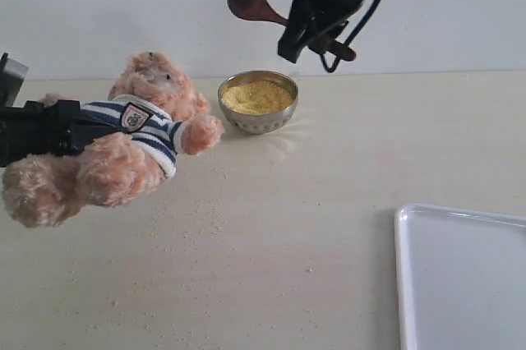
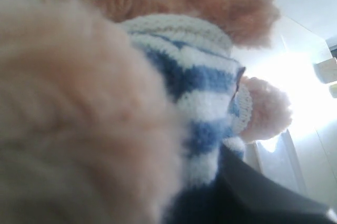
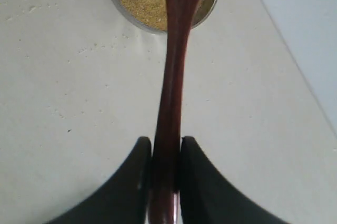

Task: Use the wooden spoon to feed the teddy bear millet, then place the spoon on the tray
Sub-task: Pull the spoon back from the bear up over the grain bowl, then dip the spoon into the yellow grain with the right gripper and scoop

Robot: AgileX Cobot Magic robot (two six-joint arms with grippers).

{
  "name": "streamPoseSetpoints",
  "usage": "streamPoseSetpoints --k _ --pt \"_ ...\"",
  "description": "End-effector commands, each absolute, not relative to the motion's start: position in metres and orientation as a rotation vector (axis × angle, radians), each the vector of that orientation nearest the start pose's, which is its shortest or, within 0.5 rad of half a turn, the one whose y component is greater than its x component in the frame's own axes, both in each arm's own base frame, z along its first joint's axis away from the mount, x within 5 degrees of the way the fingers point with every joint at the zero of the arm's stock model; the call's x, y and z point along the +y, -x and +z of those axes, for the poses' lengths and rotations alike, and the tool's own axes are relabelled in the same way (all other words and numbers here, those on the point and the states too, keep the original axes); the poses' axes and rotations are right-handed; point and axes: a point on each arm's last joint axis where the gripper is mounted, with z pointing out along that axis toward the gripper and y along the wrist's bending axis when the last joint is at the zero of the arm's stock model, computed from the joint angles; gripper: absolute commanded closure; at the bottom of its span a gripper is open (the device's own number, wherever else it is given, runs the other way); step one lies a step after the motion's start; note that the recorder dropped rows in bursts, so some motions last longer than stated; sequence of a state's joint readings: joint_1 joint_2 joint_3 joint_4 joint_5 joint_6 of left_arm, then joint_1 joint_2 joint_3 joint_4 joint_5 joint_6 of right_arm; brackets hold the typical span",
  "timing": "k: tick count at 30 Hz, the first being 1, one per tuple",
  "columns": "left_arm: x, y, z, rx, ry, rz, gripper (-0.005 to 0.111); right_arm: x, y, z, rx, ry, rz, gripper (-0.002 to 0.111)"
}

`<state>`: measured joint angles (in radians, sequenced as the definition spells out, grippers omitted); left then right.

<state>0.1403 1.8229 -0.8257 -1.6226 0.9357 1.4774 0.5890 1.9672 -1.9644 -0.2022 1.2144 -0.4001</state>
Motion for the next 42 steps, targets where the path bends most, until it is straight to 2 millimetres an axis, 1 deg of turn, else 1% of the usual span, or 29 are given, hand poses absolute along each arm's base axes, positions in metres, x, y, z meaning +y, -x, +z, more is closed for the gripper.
streamPoseSetpoints --k 1,4,7,11,16,18,20,23,24,28,31,32,35,36,40,42 --pt "-0.029 -0.324 0.167 2.190 -0.030 -1.172 0.102 0.194 -0.384 0.331 2.364 1.311 -0.023 0.108" --pt "-0.030 -0.326 0.170 2.158 0.029 -1.221 0.102 0.180 -0.394 0.324 2.393 1.288 -0.010 0.108" --pt "-0.030 -0.326 0.171 2.153 0.027 -1.231 0.102 0.176 -0.401 0.314 2.423 1.285 -0.018 0.108" --pt "-0.029 -0.326 0.170 2.162 0.032 -1.215 0.102 0.183 -0.408 0.291 2.461 1.318 -0.005 0.108" --pt "-0.029 -0.328 0.171 2.155 0.115 -1.245 0.102 0.194 -0.423 0.272 2.412 1.275 -0.020 0.108" --pt "-0.029 -0.328 0.171 2.157 0.119 -1.244 0.102 0.203 -0.425 0.267 2.374 1.286 -0.030 0.108" --pt "-0.029 -0.328 0.171 2.157 0.119 -1.244 0.102 0.209 -0.428 0.257 2.328 1.363 -0.147 0.108" --pt "-0.029 -0.328 0.171 2.157 0.119 -1.244 0.102 0.216 -0.432 0.243 2.268 1.541 -0.459 0.108" --pt "-0.029 -0.328 0.171 2.157 0.119 -1.244 0.102 0.219 -0.435 0.239 2.252 1.552 -0.539 0.108" --pt "-0.029 -0.328 0.171 2.157 0.119 -1.244 0.102 0.234 -0.441 0.228 2.169 1.597 -0.689 0.108" --pt "-0.029 -0.328 0.171 2.157 0.119 -1.244 0.102 0.246 -0.446 0.227 2.037 1.635 -0.851 0.108" --pt "-0.029 -0.328 0.171 2.157 0.119 -1.244 0.102 0.252 -0.447 0.227 1.966 1.635 -0.905 0.108" --pt "-0.029 -0.328 0.171 2.156 0.117 -1.247 0.102 0.266 -0.449 0.230 1.814 1.632 -0.970 0.108" --pt "-0.029 -0.327 0.172 2.152 0.114 -1.255 0.102 0.272 -0.449 0.227 1.761 1.662 -0.986 0.108" --pt "-0.029 -0.327 0.172 2.148 0.113 -1.260 0.102 0.267 -0.452 0.204 1.802 1.741 -1.080 0.108" --pt "-0.027 -0.327 0.172 2.147 0.117 -1.258 0.102 0.269 -0.453 0.196 1.793 1.758 -1.071 0.108"
